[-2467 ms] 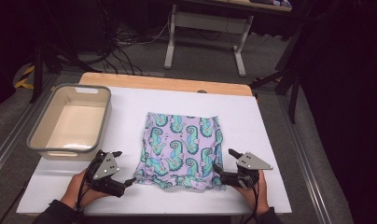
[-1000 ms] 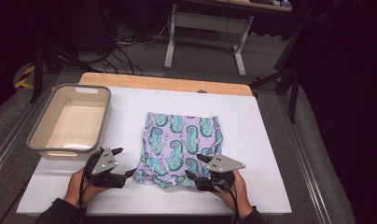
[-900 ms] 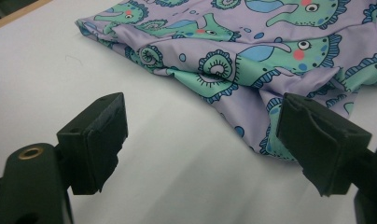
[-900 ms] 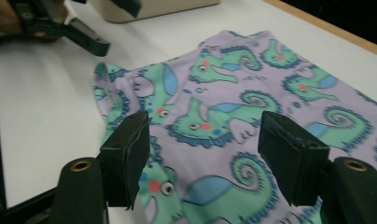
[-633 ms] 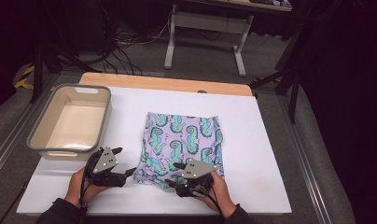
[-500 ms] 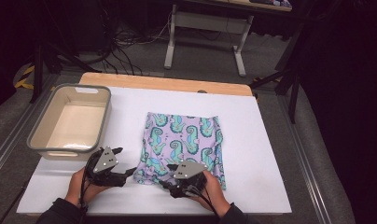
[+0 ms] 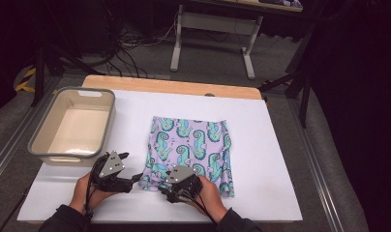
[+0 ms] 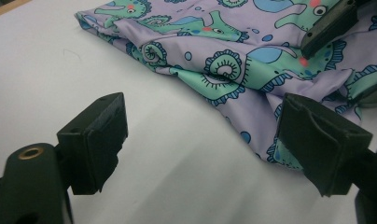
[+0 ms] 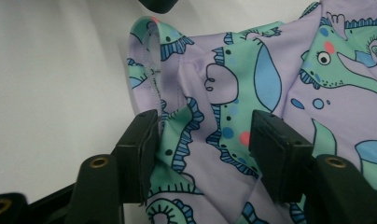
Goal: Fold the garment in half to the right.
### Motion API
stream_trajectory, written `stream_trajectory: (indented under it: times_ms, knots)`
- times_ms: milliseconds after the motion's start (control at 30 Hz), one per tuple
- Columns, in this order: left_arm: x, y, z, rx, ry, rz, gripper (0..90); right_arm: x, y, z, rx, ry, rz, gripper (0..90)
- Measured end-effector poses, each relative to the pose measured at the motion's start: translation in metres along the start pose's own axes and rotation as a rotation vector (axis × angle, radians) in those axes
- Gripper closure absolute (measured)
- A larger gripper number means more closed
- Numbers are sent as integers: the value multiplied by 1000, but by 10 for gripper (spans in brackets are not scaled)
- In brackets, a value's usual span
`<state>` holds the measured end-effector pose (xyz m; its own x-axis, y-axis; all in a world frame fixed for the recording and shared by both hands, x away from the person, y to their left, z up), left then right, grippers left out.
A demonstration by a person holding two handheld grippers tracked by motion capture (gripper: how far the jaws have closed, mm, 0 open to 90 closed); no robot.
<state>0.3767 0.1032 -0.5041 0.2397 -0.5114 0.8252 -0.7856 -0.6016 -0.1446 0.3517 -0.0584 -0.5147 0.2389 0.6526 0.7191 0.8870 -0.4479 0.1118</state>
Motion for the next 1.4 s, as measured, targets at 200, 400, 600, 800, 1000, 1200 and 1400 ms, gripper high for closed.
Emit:
stream_trajectory:
  times_ms: [200, 400, 600, 800, 1000, 1200, 1400]
  knots:
    - [9, -2, 8, -7, 6, -24, 178, -3, 2, -2, 29, -11, 56, 539]
    - [19, -1, 21, -10, -11, -8, 179, -3, 1, -3, 23, -9, 90, 743]
    - [33, -6, 35, -21, -1, -12, 183, -4, 3, -3, 17, -7, 103, 763]
    - [43, -21, 61, 21, -46, -63, 183, -4, 2, -4, 10, -1, 100, 775]
    - [59, -49, 84, 50, -31, -153, 183, -5, 1, -4, -7, 6, 66, 775]
    - [57, -82, 116, 98, -103, -248, 180, -5, 1, -3, -10, 10, 64, 774]
    - [59, -97, 131, 108, -146, -299, 179, -5, 1, -4, -9, 10, 58, 773]
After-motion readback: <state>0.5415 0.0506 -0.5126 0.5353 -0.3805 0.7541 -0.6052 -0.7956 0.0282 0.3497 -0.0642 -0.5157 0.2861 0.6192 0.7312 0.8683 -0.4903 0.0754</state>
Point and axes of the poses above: each handheld gripper's, and its own axes: z roughly forward along the jaws, x roughly out of its top, y roughly to its right, the point moved 8 cm from there along z, roughly forward along the jaws, and after that the axes turned 3 degrees about z, right-handed, at the moved point
